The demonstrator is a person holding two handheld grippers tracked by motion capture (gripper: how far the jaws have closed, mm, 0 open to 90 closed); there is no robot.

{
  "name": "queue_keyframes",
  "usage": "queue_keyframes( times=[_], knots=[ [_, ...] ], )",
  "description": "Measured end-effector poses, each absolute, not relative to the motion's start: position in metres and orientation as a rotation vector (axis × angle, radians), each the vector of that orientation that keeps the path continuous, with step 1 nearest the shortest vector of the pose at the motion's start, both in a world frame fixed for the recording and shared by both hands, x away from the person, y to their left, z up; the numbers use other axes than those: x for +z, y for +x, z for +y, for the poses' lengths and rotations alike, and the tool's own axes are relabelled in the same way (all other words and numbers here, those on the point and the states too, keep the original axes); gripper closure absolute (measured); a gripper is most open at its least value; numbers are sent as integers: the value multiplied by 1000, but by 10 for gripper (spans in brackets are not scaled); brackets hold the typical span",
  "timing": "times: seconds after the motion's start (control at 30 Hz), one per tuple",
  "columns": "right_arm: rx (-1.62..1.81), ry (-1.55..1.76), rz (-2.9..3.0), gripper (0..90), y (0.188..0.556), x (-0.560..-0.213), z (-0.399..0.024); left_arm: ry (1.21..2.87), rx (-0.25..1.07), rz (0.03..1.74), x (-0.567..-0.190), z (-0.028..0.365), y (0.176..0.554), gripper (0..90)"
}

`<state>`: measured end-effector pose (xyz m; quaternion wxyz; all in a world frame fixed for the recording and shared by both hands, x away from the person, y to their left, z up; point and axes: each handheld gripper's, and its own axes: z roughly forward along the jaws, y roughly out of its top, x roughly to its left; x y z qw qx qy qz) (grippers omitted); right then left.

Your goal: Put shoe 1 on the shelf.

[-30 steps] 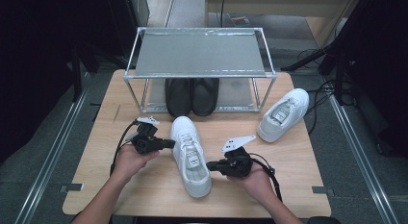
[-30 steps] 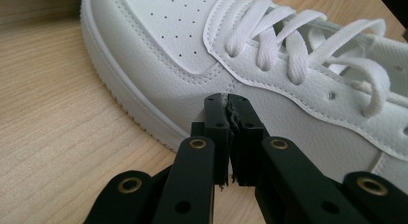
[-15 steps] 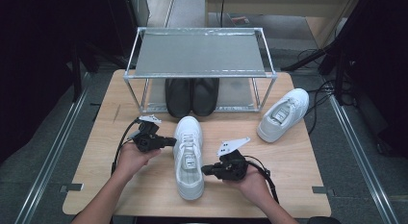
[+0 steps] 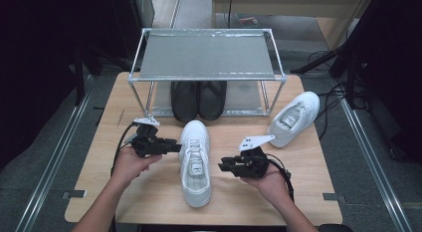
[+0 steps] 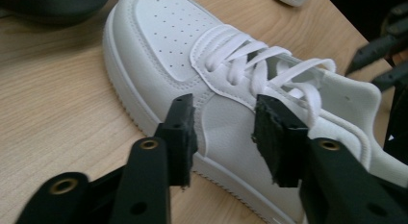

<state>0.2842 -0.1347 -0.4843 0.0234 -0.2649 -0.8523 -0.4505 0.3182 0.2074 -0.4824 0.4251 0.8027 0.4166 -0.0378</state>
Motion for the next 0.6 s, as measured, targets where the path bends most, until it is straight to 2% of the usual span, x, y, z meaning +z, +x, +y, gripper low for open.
queue_keyframes(
  times=[0.17,0.33,0.6],
  knots=[
    [-1421,-883,-2629,706,292,-480,-150,2027,-96,1031,-480,204,314,442],
    [-1450,-933,-2625,689,299,-475,-162,2029,-96,1016,-478,206,311,399],
    [-1475,-1018,-2616,676,312,-469,-183,2028,-80,1032,-479,213,305,385]
  ],
)
